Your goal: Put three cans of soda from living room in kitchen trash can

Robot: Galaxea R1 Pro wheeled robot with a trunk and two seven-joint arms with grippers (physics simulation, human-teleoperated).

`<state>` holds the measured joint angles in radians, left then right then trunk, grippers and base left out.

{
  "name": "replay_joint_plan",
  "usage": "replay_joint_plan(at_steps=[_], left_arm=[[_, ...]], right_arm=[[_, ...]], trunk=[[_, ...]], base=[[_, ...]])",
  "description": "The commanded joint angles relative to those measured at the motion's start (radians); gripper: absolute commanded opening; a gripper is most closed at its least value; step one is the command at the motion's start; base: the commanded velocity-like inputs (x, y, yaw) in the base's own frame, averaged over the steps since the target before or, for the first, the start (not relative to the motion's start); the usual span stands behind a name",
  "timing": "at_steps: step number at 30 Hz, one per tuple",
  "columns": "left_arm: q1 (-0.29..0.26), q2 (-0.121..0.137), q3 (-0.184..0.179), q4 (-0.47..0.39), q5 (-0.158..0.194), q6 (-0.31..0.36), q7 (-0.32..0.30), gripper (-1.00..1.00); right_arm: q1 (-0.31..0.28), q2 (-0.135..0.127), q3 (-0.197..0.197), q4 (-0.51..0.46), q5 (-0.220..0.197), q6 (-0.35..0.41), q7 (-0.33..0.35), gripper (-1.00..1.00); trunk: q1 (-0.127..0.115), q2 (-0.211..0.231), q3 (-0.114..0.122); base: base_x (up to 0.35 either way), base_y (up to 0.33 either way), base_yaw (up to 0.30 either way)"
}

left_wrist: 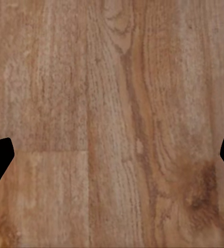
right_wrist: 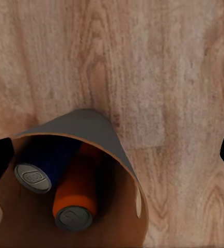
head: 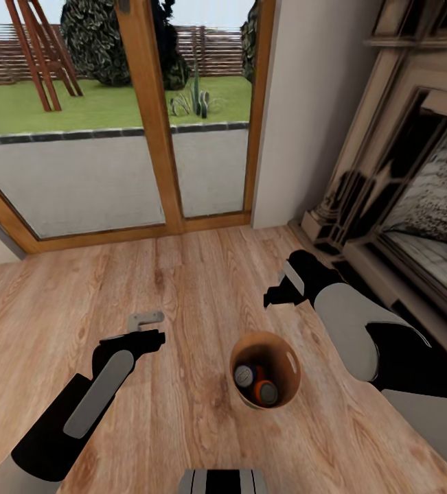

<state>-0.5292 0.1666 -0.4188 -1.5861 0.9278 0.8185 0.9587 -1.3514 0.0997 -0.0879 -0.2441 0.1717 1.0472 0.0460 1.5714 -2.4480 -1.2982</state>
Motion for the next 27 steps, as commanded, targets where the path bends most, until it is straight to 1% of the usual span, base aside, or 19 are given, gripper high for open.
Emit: replay_joint_plan(at_steps=[1, 5, 6, 9, 11, 12, 15, 18, 19, 22, 23, 27], left_arm=[[0.000, -0.002, 0.001, 0.000, 0.000, 0.001, 0.000, 1.00], [0.000, -0.001, 0.004, 0.000, 0.001, 0.002, 0.000, 1.00], [0.000, -0.001, 0.007, 0.000, 0.002, 0.003, -0.001, 1.00], [0.000, 0.000, 0.009, 0.000, 0.002, 0.003, -0.001, 1.00], [0.000, 0.000, 0.009, 0.000, 0.002, 0.004, -0.001, 1.00], [0.000, 0.000, 0.009, 0.000, 0.002, 0.004, -0.001, 1.00], [0.000, -0.001, 0.008, 0.000, 0.002, 0.003, -0.001, 1.00], [0.000, -0.001, 0.008, 0.000, 0.002, 0.002, -0.002, 1.00], [0.000, -0.001, 0.007, 0.000, 0.002, 0.002, -0.002, 1.00], [0.000, -0.001, 0.007, 0.000, 0.002, 0.002, -0.003, 1.00], [0.000, 0.000, 0.007, 0.000, 0.001, 0.002, -0.006, 1.00], [0.000, 0.000, 0.007, 0.000, 0.000, 0.000, -0.016, 1.00]], right_arm=[[0.000, 0.001, 0.001, -0.009, 0.000, 0.000, 0.000, 1.00], [0.003, 0.013, 0.002, -0.049, -0.002, 0.000, 0.000, 1.00], [0.040, 0.023, 0.013, -0.149, -0.004, 0.000, 0.001, 1.00], [0.058, 0.026, 0.038, -0.197, -0.005, 0.000, 0.001, 1.00], [0.085, 0.028, 0.068, -0.234, -0.005, 0.000, 0.001, 1.00], [0.093, 0.028, 0.072, -0.245, -0.004, 0.000, 0.001, 1.00], [0.153, 0.030, 0.087, -0.336, -0.005, 0.000, 0.001, 1.00], [0.183, 0.030, 0.093, -0.374, -0.004, 0.000, 0.002, 1.00], [0.203, 0.030, 0.105, -0.398, -0.004, 0.000, 0.002, 1.00], [0.238, 0.029, 0.139, -0.448, -0.004, 0.000, 0.002, 1.00], [0.270, 0.029, 0.163, -0.498, -0.004, 0.000, 0.002, 1.00], [0.355, 0.029, 0.198, -0.621, -0.003, 0.000, 0.002, 1.00]], trunk=[[-0.004, 0.007, 0.003], [-0.019, 0.035, 0.016], [-0.023, 0.042, 0.019], [-0.035, 0.063, 0.028], [-0.042, 0.077, 0.035], [-0.046, 0.084, 0.038], [-0.058, 0.105, 0.047], [-0.069, 0.126, 0.056], [-0.073, 0.133, 0.060], [-0.084, 0.154, 0.069], [-0.088, 0.161, 0.072], [-0.104, 0.189, 0.085]], base=[[0.000, 0.000, 0.000], [0.000, 0.000, 0.000], [0.000, 0.000, 0.000], [0.000, 0.000, 0.000], [0.000, 0.000, 0.000], [0.000, 0.000, 0.000], [0.000, 0.000, 0.000], [0.000, 0.000, 0.000], [0.000, 0.000, 0.000], [0.000, 0.000, 0.000], [0.000, 0.000, 0.000], [0.000, 0.000, 0.000]])
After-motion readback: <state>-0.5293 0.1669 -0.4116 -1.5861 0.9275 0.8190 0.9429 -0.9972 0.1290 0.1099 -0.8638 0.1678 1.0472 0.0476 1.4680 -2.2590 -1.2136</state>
